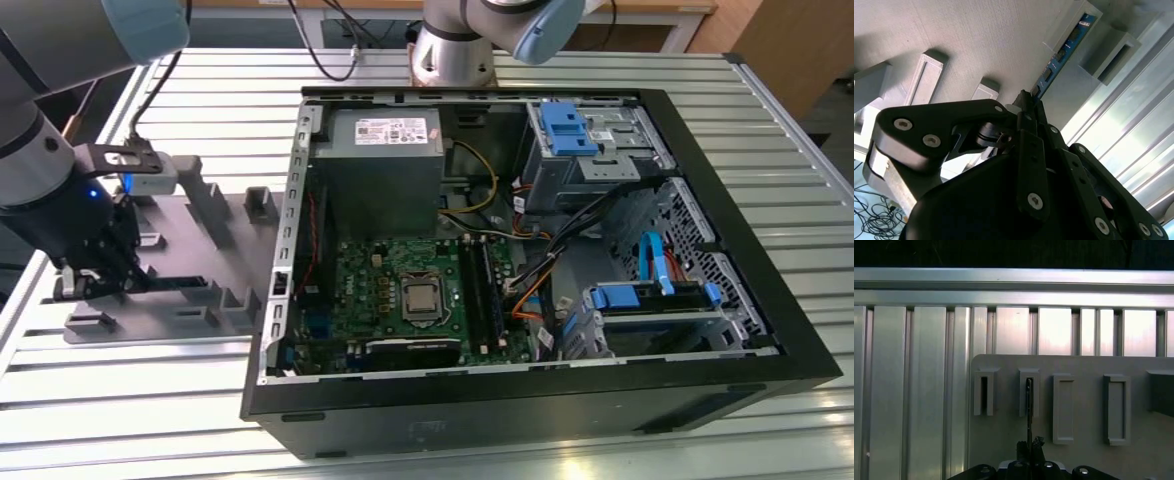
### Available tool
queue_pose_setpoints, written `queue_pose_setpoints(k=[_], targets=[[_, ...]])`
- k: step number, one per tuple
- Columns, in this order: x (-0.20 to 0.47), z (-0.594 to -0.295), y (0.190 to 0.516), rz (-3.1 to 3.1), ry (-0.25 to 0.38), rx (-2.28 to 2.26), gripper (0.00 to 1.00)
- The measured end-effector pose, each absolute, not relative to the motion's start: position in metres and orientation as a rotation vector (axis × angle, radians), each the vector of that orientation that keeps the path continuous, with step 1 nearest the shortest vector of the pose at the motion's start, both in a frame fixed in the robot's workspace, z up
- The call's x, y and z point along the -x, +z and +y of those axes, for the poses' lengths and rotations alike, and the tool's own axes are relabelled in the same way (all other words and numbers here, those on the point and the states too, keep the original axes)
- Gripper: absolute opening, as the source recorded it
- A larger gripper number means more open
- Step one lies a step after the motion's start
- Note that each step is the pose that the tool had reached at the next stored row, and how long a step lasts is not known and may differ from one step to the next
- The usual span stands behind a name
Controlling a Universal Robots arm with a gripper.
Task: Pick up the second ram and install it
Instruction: 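Pick up the second ram and move it above second insertion slot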
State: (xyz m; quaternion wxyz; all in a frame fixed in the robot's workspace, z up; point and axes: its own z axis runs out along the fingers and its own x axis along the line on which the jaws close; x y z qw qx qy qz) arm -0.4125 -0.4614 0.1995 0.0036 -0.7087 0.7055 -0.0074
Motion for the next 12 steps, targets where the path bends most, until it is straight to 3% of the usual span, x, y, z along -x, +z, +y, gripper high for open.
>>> queue_pose_setpoints(k=[12], targets=[[0.4125, -0.4614, 0.2019, 2.211, -0.023, 2.221, 0.14]])
